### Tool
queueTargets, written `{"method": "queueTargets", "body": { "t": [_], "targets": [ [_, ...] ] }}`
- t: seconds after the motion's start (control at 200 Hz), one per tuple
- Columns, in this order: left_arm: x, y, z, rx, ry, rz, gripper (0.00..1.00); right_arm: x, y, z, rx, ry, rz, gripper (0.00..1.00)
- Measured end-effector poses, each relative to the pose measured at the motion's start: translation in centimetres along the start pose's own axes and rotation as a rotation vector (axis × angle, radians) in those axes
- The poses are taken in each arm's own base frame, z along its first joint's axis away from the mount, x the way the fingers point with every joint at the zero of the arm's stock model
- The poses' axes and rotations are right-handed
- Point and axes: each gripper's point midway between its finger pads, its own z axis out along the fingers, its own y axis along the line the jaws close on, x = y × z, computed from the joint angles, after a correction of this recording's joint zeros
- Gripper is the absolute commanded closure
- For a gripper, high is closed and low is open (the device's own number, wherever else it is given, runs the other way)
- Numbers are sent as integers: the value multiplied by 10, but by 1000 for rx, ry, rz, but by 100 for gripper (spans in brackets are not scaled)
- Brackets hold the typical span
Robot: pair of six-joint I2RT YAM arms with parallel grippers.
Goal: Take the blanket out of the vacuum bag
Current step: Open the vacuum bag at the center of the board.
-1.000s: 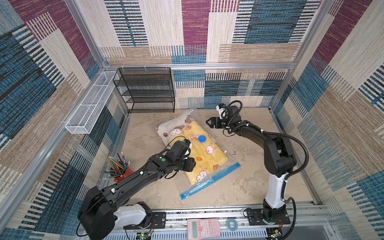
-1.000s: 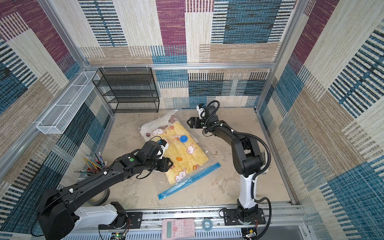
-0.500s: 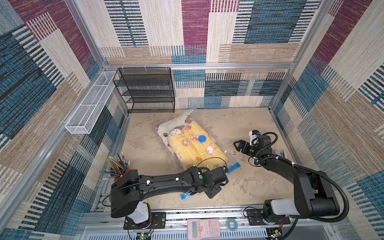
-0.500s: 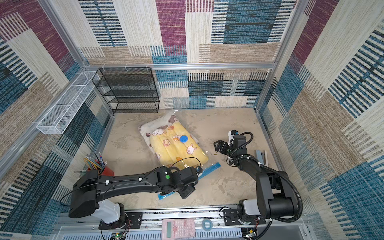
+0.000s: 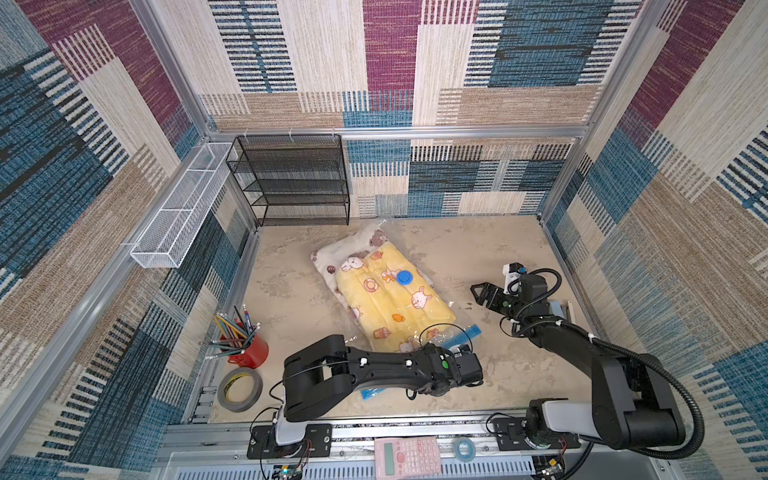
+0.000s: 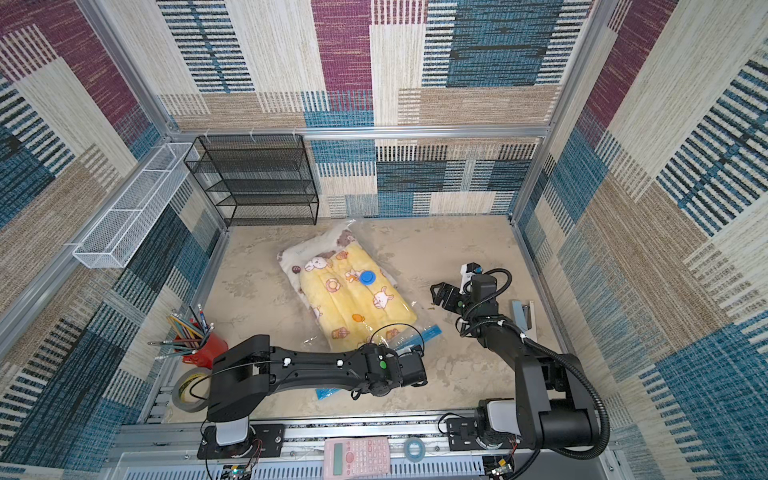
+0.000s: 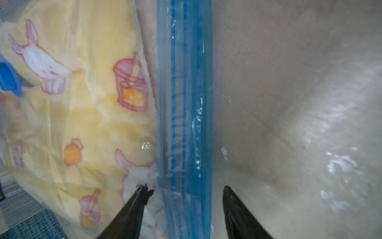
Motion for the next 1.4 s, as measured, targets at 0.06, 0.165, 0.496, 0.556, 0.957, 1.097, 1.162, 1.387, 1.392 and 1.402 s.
{"method": "queueTargets", "body": {
  "t": [0.06, 0.165, 0.496, 0.556, 0.957, 1.097, 1.162, 1.387, 1.392, 1.402],
  "targets": [
    [-1, 6, 2, -47, 3, 9, 48, 1, 0, -1, 0, -1, 0, 9],
    [-7, 21, 0, -117, -9, 6, 62, 3, 0, -2, -5, 0, 0, 9],
    [-21, 64, -5, -178, -27, -78, 100, 16, 1, -9, -31, 14, 8, 11],
    [-23, 74, -5, -166, -26, -115, 100, 20, 3, -11, -42, 20, 13, 11],
    [-9, 125, 20, 11, 49, -385, 100, 32, 37, 34, -204, 195, 68, 20],
    [-5, 118, 16, 77, 54, -419, 100, 32, 80, 76, -310, 276, 21, 22],
    [-1, 113, 16, 102, 63, -437, 100, 37, 99, 94, -348, 319, 2, 24],
    [9, 107, 10, 155, 75, -519, 100, 48, 163, 153, -461, 416, -69, 28],
    [10, 107, 9, 156, 75, -521, 100, 49, 163, 154, -462, 418, -70, 28],
    [10, 106, 9, 158, 76, -521, 100, 50, 166, 156, -467, 423, -72, 28]
  ]
}}
